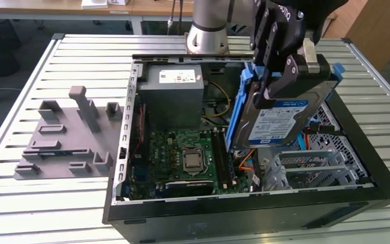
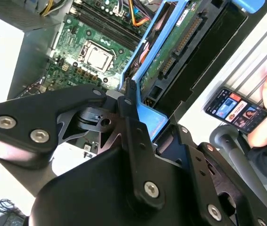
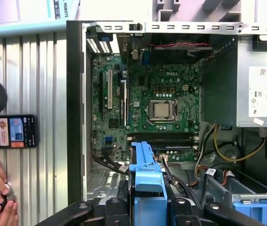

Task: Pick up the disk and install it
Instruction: 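Insert the disk into the insertion slot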

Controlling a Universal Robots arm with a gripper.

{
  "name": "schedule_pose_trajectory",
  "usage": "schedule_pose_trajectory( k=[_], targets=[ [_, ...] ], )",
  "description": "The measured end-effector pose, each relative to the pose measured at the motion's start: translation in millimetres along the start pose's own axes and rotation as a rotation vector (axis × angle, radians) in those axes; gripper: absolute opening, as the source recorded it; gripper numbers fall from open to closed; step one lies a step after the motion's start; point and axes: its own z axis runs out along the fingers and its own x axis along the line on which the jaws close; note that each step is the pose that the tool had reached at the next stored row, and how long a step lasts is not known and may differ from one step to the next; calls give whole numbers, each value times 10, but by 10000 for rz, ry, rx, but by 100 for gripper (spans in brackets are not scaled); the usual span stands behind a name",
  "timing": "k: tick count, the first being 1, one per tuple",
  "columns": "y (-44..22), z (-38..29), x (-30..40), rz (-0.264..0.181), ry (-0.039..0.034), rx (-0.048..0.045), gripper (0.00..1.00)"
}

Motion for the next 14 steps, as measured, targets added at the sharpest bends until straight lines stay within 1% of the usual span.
schedule_pose_trajectory(
  k=[3,6,9,11,14],
  targets=[
    [-24,2,25,3,8,0,36],
    [-68,6,33,8,27,0,36],
    [-108,11,40,14,95,1,36],
    [-116,12,45,29,136,1,36],
    [-120,23,59,101,138,2,36]
  ],
)
